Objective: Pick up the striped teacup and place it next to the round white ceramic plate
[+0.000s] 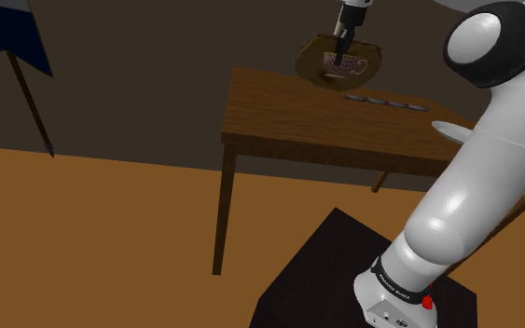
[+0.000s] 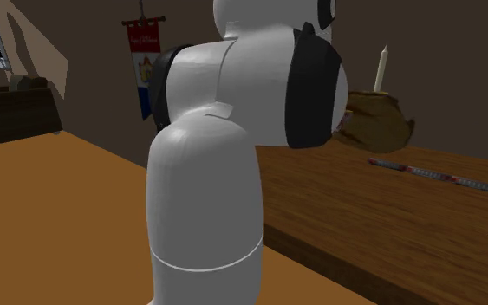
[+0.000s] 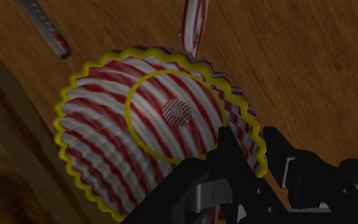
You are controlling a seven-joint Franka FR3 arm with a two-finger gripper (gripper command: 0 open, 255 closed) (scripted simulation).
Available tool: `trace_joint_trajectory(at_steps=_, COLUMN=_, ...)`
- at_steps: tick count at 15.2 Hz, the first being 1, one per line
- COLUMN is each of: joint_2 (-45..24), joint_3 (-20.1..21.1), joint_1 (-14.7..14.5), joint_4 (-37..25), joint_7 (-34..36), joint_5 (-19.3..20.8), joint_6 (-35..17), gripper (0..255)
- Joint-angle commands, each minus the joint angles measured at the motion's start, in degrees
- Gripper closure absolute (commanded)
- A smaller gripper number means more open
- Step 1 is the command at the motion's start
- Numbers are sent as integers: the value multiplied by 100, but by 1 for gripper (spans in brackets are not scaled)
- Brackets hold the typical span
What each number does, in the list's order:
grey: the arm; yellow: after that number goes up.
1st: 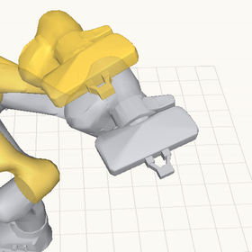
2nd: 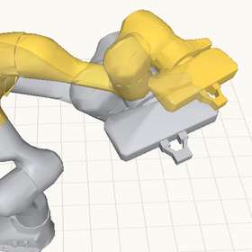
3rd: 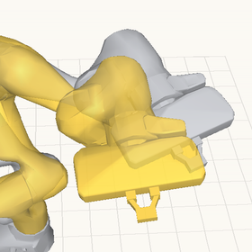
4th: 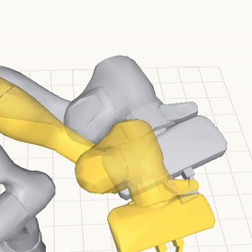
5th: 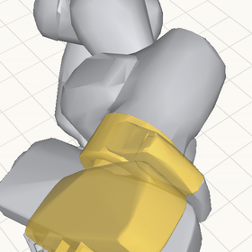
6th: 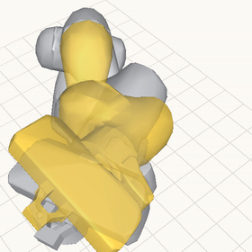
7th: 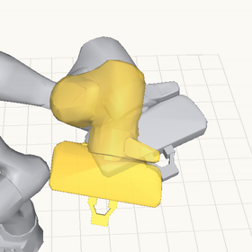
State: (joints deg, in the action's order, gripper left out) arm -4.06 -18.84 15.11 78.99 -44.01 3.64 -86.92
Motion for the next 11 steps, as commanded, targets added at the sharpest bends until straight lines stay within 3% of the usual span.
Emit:
trace_joint_trajectory(at_steps=1, joint_2=303, joint_3=-76, joint_1=75, joint_4=275, joint_7=-169, joint_5=84, joint_6=-8, gripper=255)
trace_joint_trajectory(at_steps=11, joint_2=1340, joint_3=-554, joint_1=517, joint_4=1029, joint_7=-1131, joint_5=430, joint_6=110, gripper=255)
